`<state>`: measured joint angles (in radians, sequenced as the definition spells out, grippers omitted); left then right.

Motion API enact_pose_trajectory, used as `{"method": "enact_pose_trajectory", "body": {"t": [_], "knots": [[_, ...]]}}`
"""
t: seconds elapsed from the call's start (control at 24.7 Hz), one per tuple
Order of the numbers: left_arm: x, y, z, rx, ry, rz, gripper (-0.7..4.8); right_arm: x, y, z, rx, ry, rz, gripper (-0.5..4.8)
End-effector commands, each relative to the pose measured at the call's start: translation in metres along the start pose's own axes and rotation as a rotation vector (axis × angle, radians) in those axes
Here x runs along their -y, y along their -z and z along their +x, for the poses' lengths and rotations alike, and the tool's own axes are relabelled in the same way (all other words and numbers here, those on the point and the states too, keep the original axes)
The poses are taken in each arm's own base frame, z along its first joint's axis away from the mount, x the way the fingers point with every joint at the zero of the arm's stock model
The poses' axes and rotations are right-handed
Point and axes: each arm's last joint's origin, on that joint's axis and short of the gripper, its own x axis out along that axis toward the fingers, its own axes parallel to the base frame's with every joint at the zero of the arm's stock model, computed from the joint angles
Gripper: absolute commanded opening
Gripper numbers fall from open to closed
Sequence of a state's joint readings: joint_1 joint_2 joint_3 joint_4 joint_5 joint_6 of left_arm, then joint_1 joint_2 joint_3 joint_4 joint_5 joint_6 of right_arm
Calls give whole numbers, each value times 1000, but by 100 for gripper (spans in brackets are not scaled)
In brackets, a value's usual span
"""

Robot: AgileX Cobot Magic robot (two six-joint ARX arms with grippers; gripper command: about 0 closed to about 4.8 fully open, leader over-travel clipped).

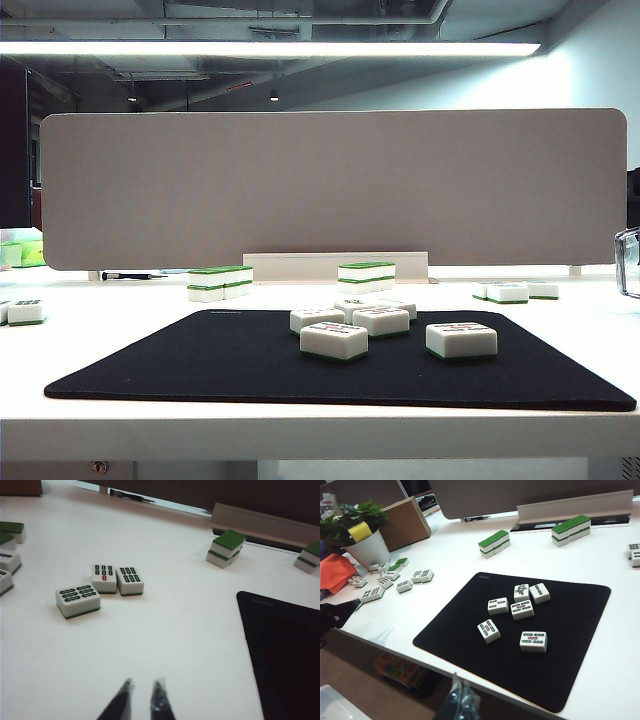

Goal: Align six mahjong tiles in a row on the table.

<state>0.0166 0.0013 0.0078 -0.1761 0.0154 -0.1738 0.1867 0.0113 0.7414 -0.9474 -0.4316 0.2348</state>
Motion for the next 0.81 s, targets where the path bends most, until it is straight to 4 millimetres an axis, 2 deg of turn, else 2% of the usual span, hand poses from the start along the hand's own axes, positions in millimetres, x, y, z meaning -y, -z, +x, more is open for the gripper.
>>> {"method": "enact_pose_trajectory", "body": {"t": [0.04, 0.45, 0.81], "knots": [[0, 1, 0, -12, 4, 1, 53, 0, -1, 0, 28, -11, -10, -2], [0, 1, 0, -13, 8, 1, 52, 5, -11, 17, -27, -4, 44, -2], [0, 1, 0, -13, 8, 1, 53, 4, -16, 18, 13, -14, 20, -2]]}}
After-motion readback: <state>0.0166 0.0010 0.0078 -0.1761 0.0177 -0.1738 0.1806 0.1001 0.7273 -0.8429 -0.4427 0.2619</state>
